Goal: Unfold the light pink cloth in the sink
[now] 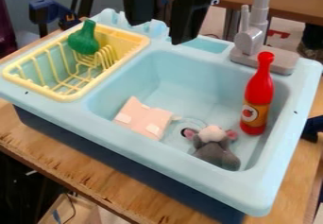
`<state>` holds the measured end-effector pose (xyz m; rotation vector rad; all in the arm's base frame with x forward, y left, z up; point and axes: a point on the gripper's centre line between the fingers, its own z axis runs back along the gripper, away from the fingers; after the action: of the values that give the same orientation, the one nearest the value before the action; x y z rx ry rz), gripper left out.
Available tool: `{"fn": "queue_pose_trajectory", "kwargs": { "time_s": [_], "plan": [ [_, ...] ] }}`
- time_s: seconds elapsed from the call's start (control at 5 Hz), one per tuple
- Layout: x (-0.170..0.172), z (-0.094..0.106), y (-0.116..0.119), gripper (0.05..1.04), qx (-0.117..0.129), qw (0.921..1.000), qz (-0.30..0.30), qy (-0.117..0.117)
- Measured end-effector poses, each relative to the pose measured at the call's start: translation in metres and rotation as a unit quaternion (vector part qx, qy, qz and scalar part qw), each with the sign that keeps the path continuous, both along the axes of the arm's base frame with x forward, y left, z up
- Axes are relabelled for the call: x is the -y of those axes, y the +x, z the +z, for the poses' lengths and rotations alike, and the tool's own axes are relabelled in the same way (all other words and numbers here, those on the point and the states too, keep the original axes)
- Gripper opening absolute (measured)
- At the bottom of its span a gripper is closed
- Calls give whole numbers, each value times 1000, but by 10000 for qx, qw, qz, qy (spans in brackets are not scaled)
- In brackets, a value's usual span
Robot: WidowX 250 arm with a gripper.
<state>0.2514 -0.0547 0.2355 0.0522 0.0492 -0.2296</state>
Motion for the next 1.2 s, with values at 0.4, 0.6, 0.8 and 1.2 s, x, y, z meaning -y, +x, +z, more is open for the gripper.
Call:
{"fn": "queue_pose_trajectory", "kwargs": {
  "time_s": [0.4,0.6,0.8,1.2],
  "plan": [
    [-5,-17,3,1001,-378,9992,36,115],
    [-24,-30,4,1001,-464,9987,181,131],
    [-30,-49,3,1001,-624,9979,137,107],
    [-31,-73,-4,1001,-921,9957,53,-101]
  ]
}}
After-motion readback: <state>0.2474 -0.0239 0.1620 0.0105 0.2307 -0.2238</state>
